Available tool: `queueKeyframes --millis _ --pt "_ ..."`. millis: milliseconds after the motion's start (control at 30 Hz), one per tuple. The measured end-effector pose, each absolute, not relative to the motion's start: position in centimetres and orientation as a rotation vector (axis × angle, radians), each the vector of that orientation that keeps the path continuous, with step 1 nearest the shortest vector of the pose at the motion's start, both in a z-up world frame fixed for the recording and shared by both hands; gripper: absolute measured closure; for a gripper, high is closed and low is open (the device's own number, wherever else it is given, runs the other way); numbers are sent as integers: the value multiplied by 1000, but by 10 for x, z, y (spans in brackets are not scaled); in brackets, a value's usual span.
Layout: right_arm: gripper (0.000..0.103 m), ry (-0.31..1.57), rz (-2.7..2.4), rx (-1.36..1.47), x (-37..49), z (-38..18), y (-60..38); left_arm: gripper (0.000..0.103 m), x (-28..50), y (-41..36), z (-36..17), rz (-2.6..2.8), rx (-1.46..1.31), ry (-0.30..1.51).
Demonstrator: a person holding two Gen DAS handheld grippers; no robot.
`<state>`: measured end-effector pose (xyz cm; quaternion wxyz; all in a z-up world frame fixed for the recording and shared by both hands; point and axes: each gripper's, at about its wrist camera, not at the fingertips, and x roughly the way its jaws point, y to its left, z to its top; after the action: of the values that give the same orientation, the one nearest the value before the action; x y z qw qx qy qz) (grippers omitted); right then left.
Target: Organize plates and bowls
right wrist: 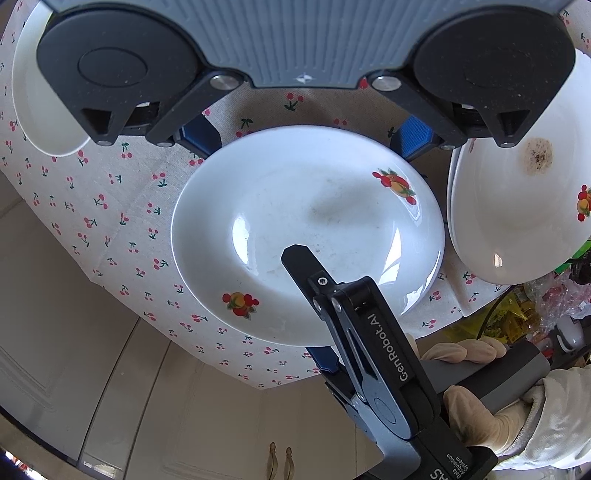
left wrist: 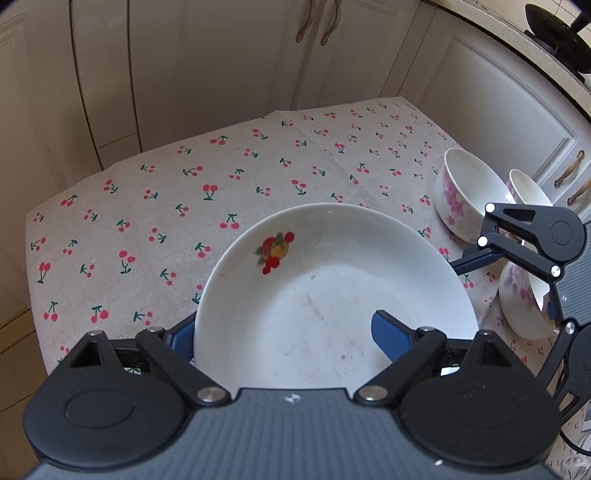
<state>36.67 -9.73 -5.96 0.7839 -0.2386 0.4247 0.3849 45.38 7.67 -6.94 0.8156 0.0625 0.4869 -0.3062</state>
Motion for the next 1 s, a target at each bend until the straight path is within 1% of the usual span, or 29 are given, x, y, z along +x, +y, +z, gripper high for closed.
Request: queueKeyframes --millis 267,533,1000 --pt "4 890 826 -517 361 -48 -100 10 449 77 -59 -649 136 1021" --pt "4 854 818 -521 344 -27 -106 10 435 75 -37 -648 150 986" --pt "3 793 825 -526 282 14 -104 10 372 80 3 -615 133 942"
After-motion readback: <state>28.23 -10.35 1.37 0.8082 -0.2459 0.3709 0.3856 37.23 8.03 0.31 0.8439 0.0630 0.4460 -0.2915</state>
